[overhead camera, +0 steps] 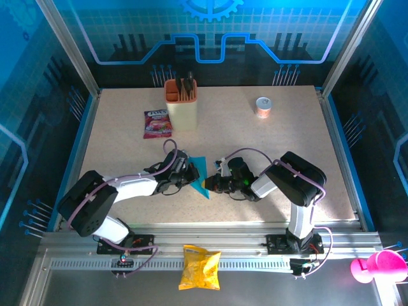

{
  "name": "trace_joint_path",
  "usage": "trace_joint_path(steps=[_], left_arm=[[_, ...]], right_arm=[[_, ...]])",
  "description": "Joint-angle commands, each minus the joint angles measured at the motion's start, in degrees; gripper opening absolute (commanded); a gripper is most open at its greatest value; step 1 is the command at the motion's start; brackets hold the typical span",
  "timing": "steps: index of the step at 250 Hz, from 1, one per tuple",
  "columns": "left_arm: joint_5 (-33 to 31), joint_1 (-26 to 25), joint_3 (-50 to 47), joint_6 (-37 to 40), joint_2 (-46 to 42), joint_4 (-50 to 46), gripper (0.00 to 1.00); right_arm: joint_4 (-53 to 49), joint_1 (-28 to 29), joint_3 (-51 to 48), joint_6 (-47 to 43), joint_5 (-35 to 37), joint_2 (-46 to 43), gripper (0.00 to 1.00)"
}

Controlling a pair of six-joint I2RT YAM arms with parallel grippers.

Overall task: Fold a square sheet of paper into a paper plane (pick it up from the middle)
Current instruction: Fourth fold the wing at the center of the table.

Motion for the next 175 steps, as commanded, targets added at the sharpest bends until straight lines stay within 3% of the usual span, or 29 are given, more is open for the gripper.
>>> trace_joint_path(steps=[1,175], left_arm=[[1.0,-0.5,0.5,1.6,1.1,1.8,0.00],[1.9,-0.5,1.9,3.1,4.5,5.2,0.00]], right_arm=[[-12.0,0.6,-2.5,-0.5,4.1,5.8,0.00],[-10.1,-0.1,-3.0,0.1,3.4,6.9,0.00]])
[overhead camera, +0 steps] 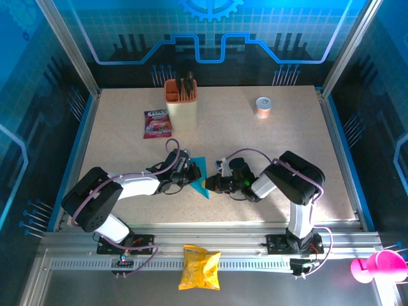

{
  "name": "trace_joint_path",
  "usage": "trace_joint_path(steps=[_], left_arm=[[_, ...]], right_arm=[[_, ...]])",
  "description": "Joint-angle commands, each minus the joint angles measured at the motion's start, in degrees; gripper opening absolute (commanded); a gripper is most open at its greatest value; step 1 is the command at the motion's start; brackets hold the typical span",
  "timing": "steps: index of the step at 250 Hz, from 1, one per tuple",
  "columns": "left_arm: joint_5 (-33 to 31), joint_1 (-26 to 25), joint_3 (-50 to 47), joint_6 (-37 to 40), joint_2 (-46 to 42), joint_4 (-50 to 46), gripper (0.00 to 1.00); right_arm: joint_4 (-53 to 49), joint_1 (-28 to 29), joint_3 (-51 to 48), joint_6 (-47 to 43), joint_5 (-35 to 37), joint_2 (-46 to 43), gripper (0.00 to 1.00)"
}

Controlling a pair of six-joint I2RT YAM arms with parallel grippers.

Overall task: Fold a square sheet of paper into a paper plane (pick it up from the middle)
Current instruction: Fourth fold the wing at the center of the table.

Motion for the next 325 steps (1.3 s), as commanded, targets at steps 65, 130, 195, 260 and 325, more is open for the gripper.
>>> trace_joint_path(steps=[65,130,195,260,325], left_arm=[[-0.4,-0.4,3.3,4.3,3.8,1.5,0.00],[-2.1,-0.3,4.4,6.7,6.2,1.9,0.00],[-3.3,0.4,4.8,8.5,8.5,2.6,0.00],[-2.8,0.9,5.1,8.7,9.5,3.7,0.00],[-1.6,1.0,4.4,8.9,7.9,4.2,0.00]], right_arm=[[-12.9,0.3,-2.4,-0.5,4.5,5.9,0.00],[-12.8,0.1,-2.7,-0.7,4.4,5.9,0.00],[-12.5,0.0,-2.9,-0.6,4.2,5.9,0.00],[-12.4,-0.1,-2.8,-0.6,4.2,5.9,0.00],[-12.1,-0.1,-2.8,-0.4,4.0,6.2,0.00]])
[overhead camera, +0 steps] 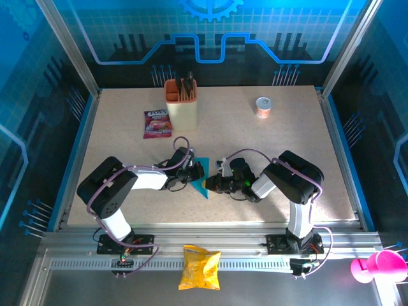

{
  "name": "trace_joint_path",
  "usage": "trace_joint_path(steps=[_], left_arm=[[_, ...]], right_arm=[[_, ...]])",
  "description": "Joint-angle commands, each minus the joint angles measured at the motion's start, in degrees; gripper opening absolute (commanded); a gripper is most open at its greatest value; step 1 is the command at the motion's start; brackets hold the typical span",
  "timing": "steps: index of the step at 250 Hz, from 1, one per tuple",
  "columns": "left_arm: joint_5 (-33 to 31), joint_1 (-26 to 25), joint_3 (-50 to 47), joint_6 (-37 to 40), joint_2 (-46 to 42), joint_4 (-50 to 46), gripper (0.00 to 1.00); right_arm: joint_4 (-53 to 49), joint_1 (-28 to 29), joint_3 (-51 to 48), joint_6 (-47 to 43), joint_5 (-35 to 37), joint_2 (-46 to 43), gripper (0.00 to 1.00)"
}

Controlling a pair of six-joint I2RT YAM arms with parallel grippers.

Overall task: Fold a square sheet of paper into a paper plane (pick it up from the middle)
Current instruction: Fourth fold the wing at the center of the table.

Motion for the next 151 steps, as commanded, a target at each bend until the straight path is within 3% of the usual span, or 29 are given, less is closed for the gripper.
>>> trace_joint_path(steps=[1,151], left_arm=[[-0.5,0.5,0.5,1.7,-0.8,0.9,0.00],[-1.0,3.7,0.3,5.9,-4.8,-3.4,0.02]], right_arm=[[-13.8,0.3,-2.4,-0.9,4.8,5.7,0.00],[-12.0,0.1,-3.2,0.1,4.9,6.7,0.00]])
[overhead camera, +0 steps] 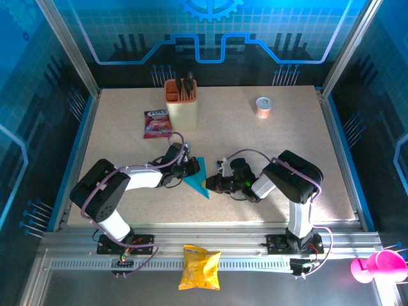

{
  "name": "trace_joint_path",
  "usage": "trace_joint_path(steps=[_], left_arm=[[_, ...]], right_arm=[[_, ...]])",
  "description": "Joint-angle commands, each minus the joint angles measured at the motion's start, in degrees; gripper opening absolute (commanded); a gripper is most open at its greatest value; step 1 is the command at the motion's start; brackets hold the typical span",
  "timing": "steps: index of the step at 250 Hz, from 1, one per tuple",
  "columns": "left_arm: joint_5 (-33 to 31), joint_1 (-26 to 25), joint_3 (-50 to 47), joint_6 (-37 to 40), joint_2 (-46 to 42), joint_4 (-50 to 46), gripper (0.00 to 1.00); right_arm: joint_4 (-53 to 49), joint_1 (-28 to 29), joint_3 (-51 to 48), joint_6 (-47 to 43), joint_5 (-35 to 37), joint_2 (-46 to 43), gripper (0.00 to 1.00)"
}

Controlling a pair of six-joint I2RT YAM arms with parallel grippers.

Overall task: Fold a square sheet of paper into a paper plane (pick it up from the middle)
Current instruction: Fourth fold the wing at the center of the table.

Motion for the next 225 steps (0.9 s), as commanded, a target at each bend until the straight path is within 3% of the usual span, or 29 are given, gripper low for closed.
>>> trace_joint_path(steps=[1,203,225], left_arm=[[-0.8,0.4,0.3,1.9,-1.3,-1.7,0.02],[-0.4,0.4,-0.8,2.7,3.5,2.0,0.00],[-0.6,0.4,-1.3,2.7,3.3,1.9,0.00]], right_arm=[[-13.4,0.3,-2.9,-0.9,5.3,6.0,0.00],[-13.6,0.3,-3.0,-1.0,5.3,4.7,0.00],[-15.3,0.1,-2.8,-1.6,5.1,2.5,0.15]])
